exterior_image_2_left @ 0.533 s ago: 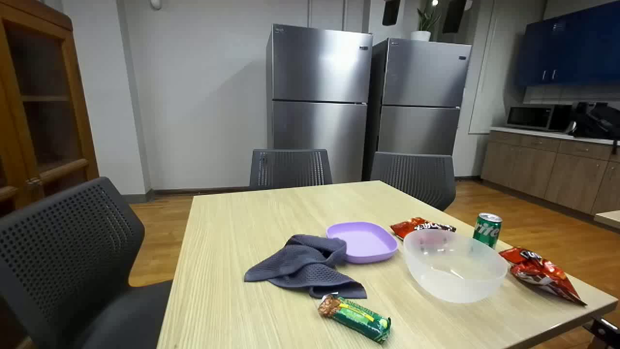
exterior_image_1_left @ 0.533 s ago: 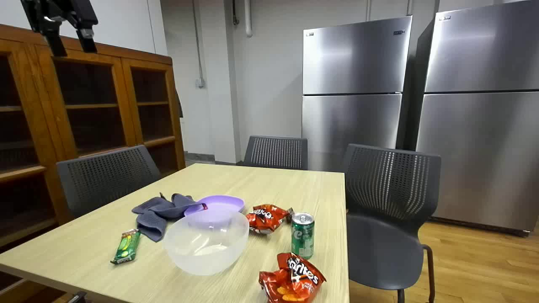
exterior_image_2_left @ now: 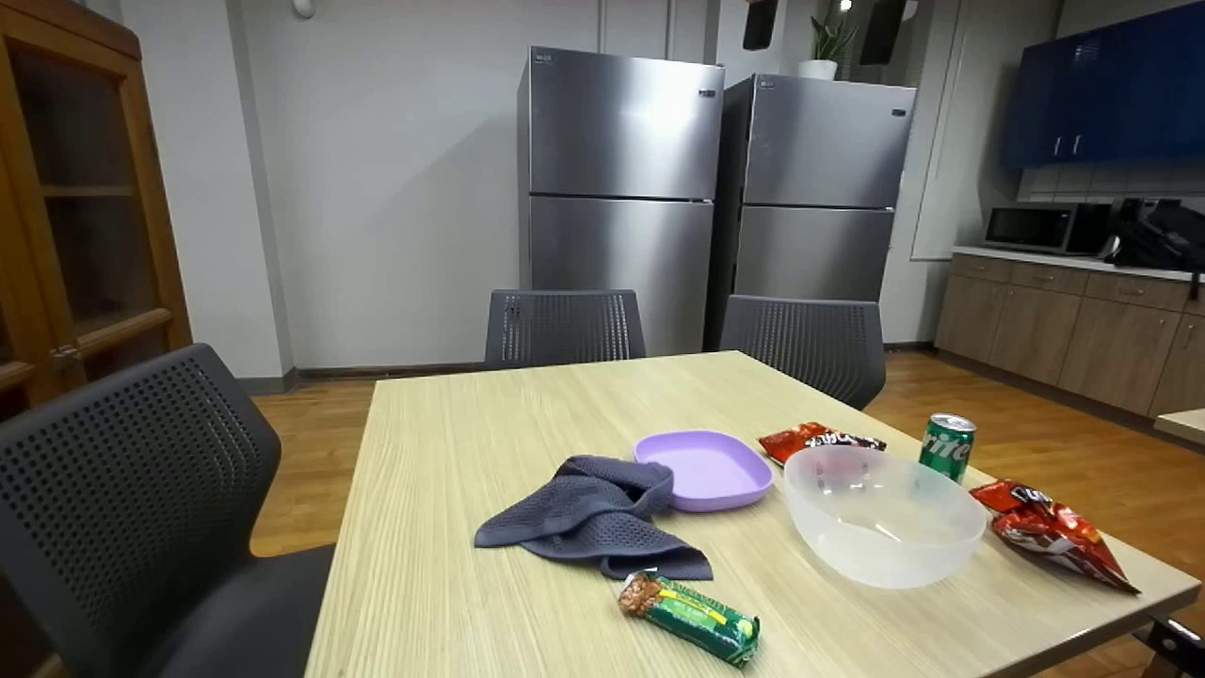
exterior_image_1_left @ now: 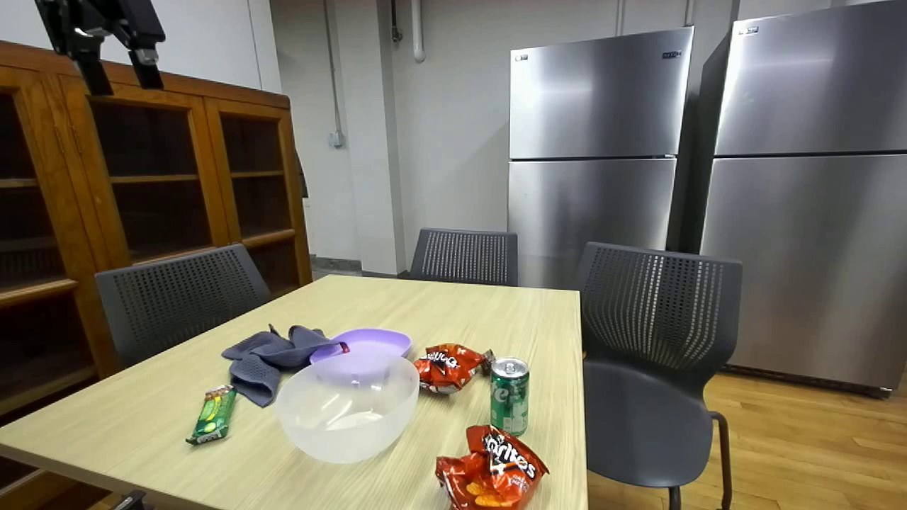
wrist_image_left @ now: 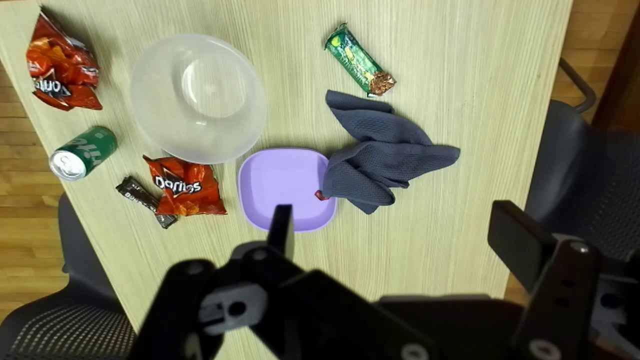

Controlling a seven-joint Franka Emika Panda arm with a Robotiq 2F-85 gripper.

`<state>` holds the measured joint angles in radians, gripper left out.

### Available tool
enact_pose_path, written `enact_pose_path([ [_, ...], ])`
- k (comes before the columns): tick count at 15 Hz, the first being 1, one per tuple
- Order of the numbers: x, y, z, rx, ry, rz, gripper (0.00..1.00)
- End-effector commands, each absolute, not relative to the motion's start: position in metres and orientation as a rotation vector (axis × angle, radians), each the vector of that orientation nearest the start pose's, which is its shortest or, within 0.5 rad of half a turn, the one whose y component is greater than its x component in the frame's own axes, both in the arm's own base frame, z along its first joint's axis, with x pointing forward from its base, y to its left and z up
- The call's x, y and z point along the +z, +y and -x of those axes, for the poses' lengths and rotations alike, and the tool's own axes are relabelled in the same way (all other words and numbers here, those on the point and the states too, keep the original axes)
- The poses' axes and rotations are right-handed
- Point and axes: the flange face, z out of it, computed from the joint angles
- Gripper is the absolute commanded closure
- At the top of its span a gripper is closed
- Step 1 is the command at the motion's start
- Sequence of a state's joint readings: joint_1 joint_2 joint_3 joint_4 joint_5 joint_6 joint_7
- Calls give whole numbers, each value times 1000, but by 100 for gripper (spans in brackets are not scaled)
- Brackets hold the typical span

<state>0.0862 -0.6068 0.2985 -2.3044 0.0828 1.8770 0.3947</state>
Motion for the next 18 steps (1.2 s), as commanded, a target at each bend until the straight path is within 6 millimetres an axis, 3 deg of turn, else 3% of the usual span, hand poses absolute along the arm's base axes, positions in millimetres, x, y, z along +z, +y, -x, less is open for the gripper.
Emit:
enact_pose_path([
  [1, 571, 172, -353, -284, 104, 3152, 0],
  [5, 571, 172, -353, -284, 104, 3152, 0],
  [8, 558, 177, -363, -250, 60, 3187, 0],
  [14, 516, 191, -391, -188, -109, 3216, 0],
  [18, 474, 197, -413, -126, -233, 3198, 0],
])
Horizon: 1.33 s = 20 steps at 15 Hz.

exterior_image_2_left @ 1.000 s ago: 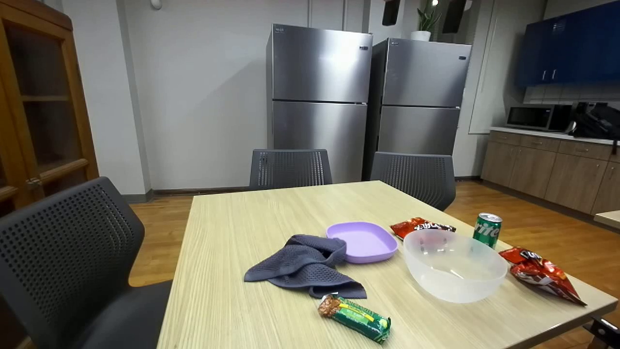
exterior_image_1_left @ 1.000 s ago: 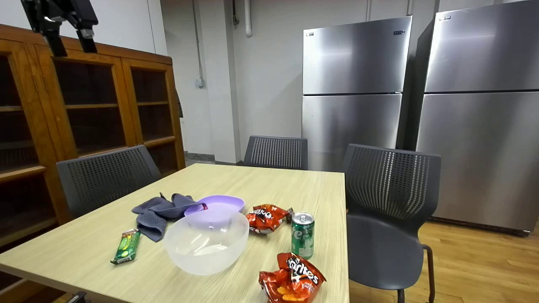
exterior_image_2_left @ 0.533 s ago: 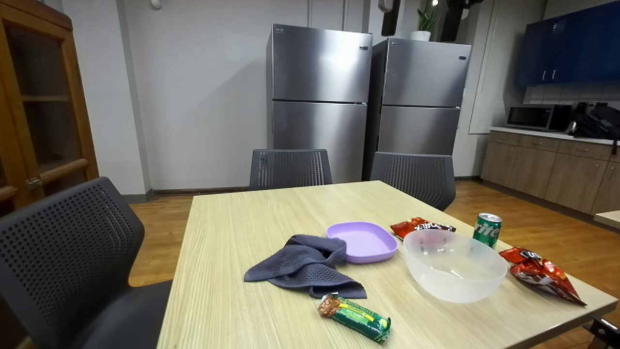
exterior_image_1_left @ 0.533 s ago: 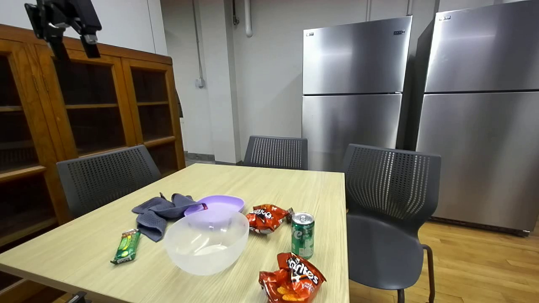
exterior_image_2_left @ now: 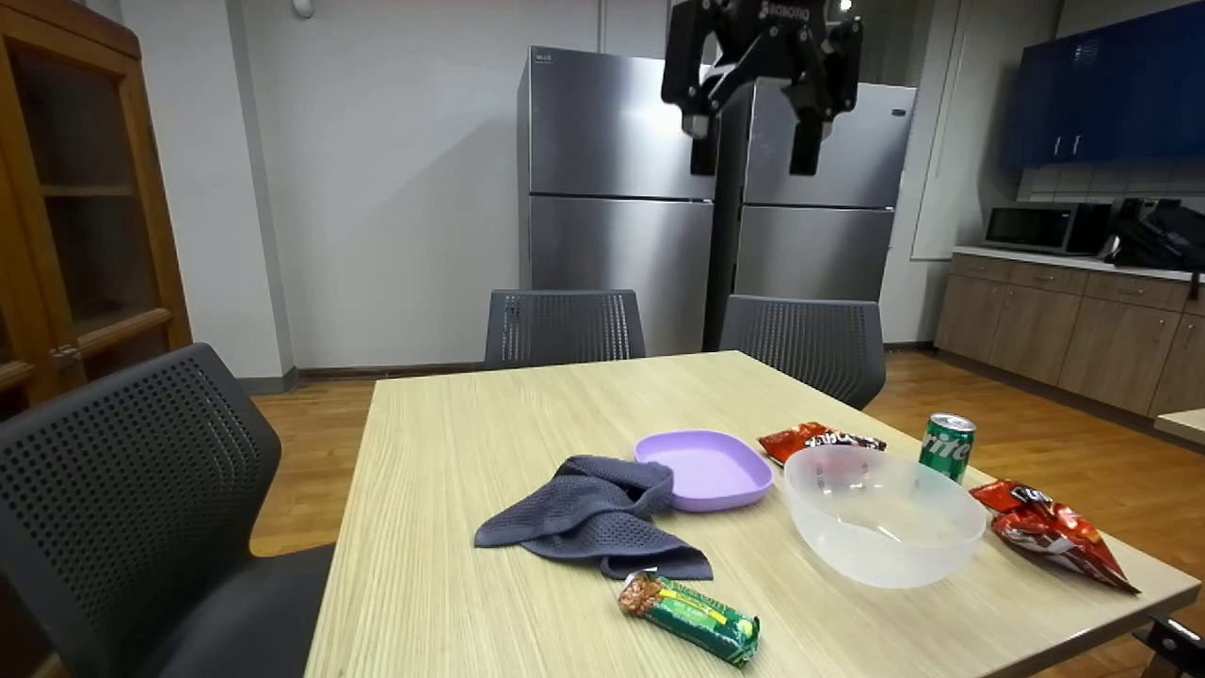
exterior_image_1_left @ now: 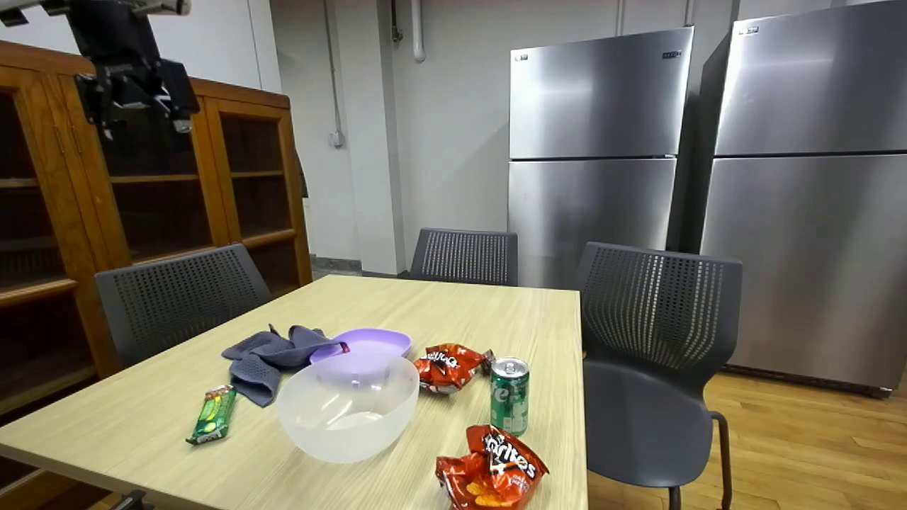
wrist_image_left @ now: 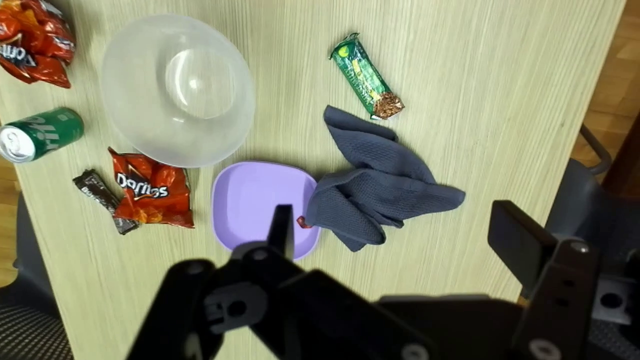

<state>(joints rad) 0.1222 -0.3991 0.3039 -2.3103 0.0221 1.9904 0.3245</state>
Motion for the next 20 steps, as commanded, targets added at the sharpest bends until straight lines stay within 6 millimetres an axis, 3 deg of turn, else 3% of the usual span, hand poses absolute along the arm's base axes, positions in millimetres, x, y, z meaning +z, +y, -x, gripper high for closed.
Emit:
enact_pose_path([
  [1, 463, 199, -418, -108, -267, 3189, 0],
  [6, 409, 202, -436, 3, -425, 3153, 0],
  [15, 310, 216, -443, 300, -885, 3116, 0],
  [19, 283, 222, -445, 373, -913, 3096, 0],
  [20, 286, 218, -437, 367, -865, 3103, 0],
])
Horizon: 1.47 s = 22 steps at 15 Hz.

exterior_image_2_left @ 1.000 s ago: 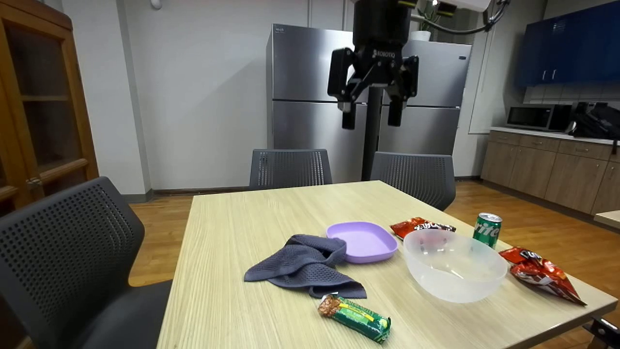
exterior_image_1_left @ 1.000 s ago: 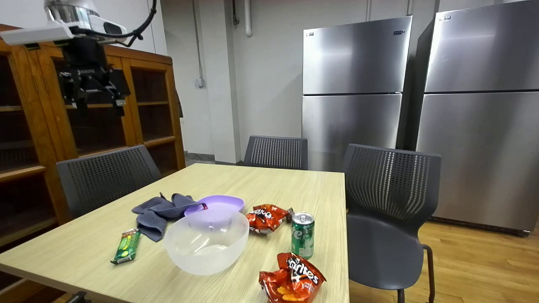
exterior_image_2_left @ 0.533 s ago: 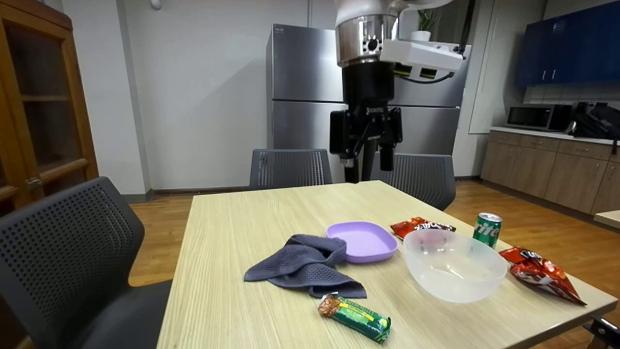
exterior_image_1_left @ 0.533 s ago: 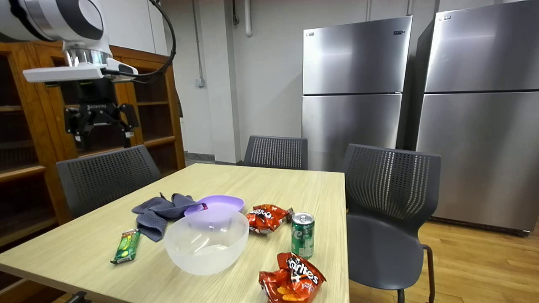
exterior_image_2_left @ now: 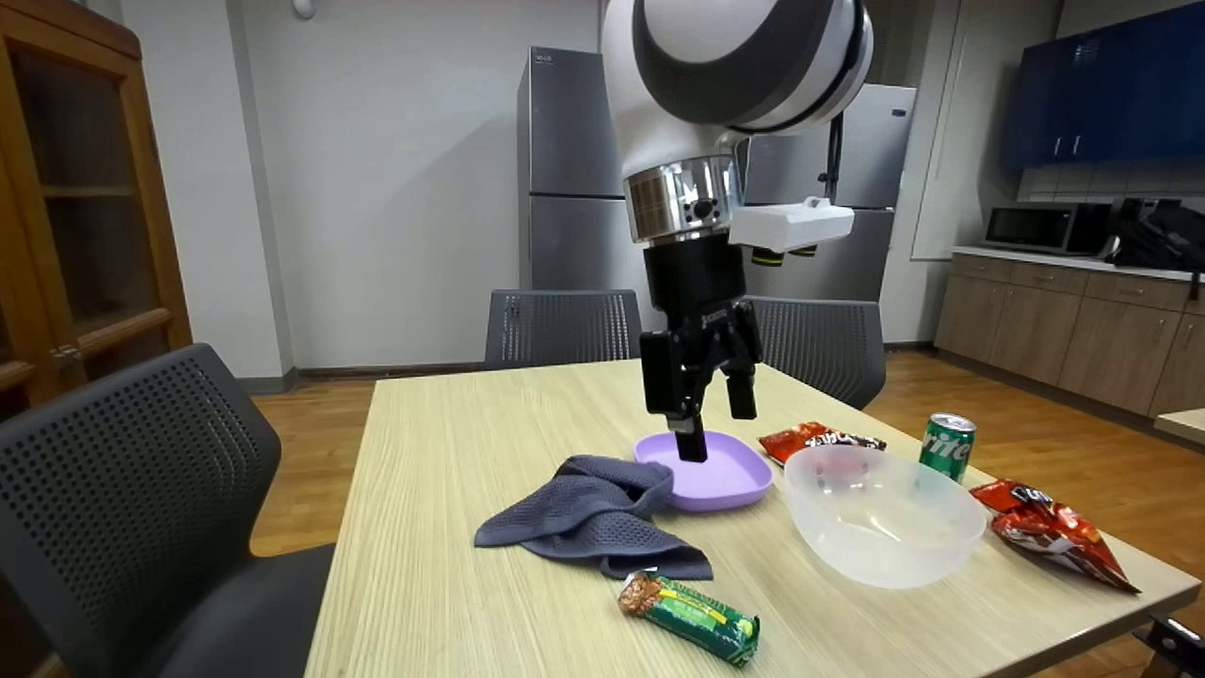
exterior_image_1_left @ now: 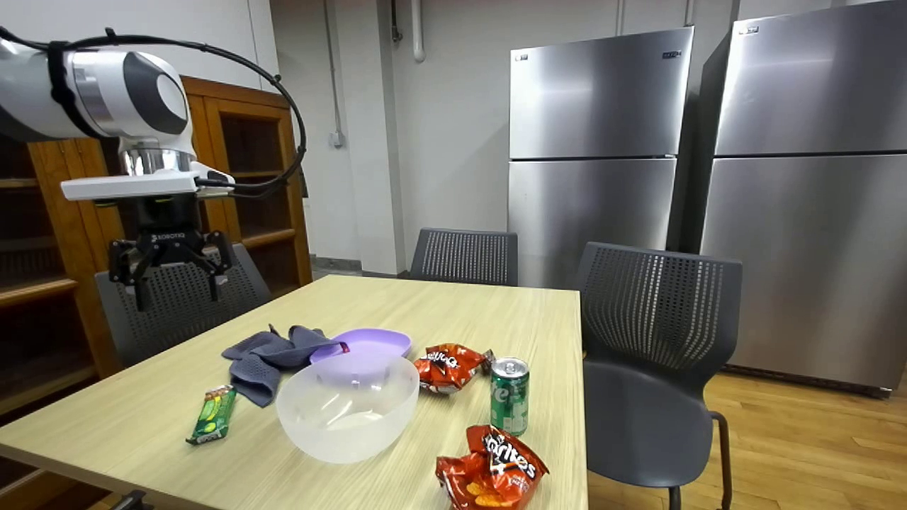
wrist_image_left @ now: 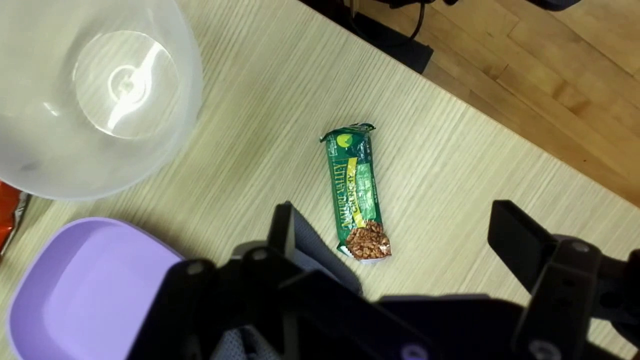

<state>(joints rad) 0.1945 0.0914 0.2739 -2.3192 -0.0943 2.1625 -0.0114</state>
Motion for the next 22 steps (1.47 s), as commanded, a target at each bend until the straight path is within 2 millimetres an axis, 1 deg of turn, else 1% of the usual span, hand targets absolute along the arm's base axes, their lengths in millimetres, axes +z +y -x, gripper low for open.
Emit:
enact_pose_path([
  [1, 281, 218, -437, 383, -866, 3100, 0],
  [2, 279, 217, -437, 391, -864, 3099, 0],
  [17, 279, 216, -438, 391, -860, 3100, 0],
  [19, 269, 219, -438, 389, -905, 3117, 0],
  [22, 248, 223, -440, 401, -1003, 3118, 0],
])
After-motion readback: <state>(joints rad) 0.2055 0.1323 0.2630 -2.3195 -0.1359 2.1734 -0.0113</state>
